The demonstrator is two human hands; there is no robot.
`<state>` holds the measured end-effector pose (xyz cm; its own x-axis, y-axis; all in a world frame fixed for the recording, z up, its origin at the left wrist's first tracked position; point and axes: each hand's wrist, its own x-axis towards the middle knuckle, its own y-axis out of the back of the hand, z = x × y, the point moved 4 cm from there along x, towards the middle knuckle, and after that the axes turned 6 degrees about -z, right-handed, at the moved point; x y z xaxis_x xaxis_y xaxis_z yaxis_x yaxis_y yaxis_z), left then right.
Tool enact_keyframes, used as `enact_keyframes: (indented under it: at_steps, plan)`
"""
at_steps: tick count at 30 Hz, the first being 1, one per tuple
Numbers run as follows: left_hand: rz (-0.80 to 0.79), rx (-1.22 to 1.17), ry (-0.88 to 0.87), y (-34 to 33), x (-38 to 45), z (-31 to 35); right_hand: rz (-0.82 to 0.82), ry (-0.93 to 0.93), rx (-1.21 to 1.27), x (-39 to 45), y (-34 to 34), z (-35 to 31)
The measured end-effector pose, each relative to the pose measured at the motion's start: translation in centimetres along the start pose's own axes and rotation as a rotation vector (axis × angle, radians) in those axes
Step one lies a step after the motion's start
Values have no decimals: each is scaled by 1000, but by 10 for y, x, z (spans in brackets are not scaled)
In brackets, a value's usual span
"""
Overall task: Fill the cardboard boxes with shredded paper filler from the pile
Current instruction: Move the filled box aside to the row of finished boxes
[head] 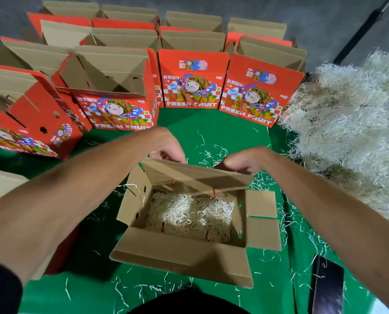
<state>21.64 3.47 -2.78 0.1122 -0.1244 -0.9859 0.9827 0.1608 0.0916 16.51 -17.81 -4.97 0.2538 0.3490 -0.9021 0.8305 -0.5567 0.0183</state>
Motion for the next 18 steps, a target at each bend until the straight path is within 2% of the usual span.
enact_keyframes:
  at_steps: [3, 7, 9, 11, 13, 15, 18]
  plan:
    - [20, 4, -40, 1, 0, 7, 34, 5, 9, 5, 3, 0]
    - [-31, -59, -92, -3, 1, 8, 45, -15, 49, 10, 5, -1]
    - [-44, -97, -86, -4, 4, 6, 102, -28, 58, 17, 9, 3]
    - [-7, -141, -80, -1, 7, 1, 243, -30, -37, 27, 17, 8]
    - [82, -188, -102, 3, 9, -3, 468, -8, -93, 35, 25, 9]
    - [169, -209, -135, 8, 8, -6, 632, 4, -33, 36, 30, 12]
    - [270, -222, -181, 13, 1, -13, 736, 67, 111, 29, 35, 21]
